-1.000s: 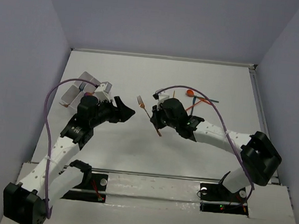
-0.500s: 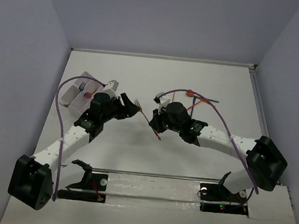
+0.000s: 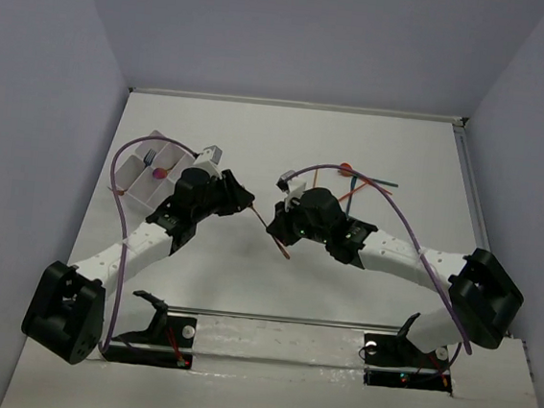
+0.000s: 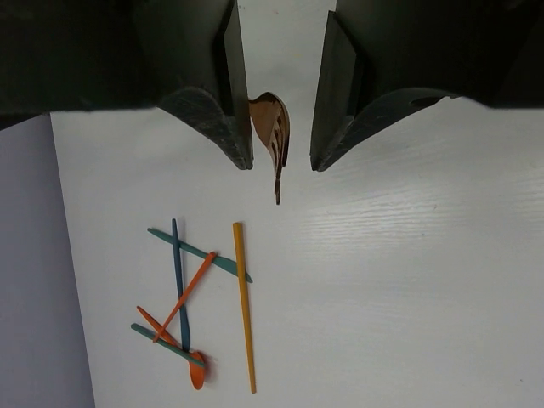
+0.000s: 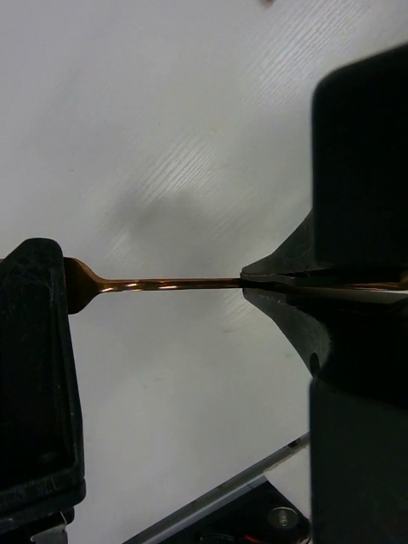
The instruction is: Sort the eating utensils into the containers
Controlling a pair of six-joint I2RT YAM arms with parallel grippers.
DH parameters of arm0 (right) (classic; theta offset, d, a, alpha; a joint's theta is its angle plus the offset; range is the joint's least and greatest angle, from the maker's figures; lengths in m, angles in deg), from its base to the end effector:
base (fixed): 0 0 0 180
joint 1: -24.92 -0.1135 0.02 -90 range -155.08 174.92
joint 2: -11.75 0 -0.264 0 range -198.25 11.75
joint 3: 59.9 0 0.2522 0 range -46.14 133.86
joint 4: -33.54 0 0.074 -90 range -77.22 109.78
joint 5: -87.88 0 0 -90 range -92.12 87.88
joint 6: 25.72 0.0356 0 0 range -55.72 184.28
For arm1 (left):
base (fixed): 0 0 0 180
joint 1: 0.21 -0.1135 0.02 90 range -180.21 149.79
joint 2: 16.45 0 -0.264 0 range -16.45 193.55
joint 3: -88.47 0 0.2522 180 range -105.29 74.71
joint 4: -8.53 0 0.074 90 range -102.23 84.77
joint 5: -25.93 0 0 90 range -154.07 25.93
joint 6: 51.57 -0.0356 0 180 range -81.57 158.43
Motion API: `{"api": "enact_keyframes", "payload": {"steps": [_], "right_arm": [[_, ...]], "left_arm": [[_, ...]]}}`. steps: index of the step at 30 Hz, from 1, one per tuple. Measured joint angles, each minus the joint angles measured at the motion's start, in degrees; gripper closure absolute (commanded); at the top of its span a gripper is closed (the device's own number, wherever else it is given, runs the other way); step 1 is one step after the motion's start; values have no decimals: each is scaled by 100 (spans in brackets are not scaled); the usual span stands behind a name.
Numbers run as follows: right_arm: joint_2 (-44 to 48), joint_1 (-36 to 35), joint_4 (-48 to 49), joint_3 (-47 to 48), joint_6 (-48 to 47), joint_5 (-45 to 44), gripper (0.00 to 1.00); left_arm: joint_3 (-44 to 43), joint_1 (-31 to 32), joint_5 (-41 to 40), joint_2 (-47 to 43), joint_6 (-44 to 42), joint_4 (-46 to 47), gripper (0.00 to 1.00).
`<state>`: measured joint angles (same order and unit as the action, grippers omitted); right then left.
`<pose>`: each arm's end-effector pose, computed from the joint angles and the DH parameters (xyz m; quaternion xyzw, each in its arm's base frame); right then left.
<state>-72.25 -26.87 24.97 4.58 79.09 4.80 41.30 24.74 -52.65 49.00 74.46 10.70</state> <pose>0.1986 0.2593 0.2403 -0.3009 0.8020 0.3251 0.4007 0.2277 -0.1137 0.2443 -0.0173 0.7973 -0.3720 0.4750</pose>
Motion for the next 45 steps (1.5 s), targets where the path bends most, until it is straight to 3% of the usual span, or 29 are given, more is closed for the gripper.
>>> {"api": "enact_keyframes", "payload": {"steps": [3,6,7,8,10,11,12,15,21,29,33,39,45], "right_arm": [[0,0,4,0,0,44,93],[0,0,20,-7,2,76,93],[0,0,39,-11,4,92,93],[0,0,44,-11,4,105,93],[0,0,55,-13,15,109,91],[0,0,59,-13,20,109,83],[0,0,63,-15,17,105,61],[2,0,120,-33,61,109,32],[332,-4,282,-273,146,13,15],[1084,-4,662,-723,310,-463,11],[1043,-2,702,-767,387,-743,11],[1036,42,763,-879,468,-966,11],[1036,111,881,-929,546,-973,11]], "left_arm": [[-4,17,-66,39,-13,61,75],[-11,48,-136,44,-24,109,77],[-17,50,-144,44,-24,111,90],[-28,52,-164,46,-24,114,94],[-39,59,-177,50,-24,140,94],[-48,59,-192,48,-22,138,94],[-52,66,-216,48,-22,138,94],[-105,85,-343,26,-55,9,94],[-730,85,-1141,-391,-409,-984,94],[-2382,28,-2983,-870,-1263,-2496,94],[-3185,-341,-4019,-857,-1836,-3136,94],[-3383,-1462,-5066,-822,-2382,-3541,94],[-3475,-1681,-5906,-404,-2787,-3606,94]]}}
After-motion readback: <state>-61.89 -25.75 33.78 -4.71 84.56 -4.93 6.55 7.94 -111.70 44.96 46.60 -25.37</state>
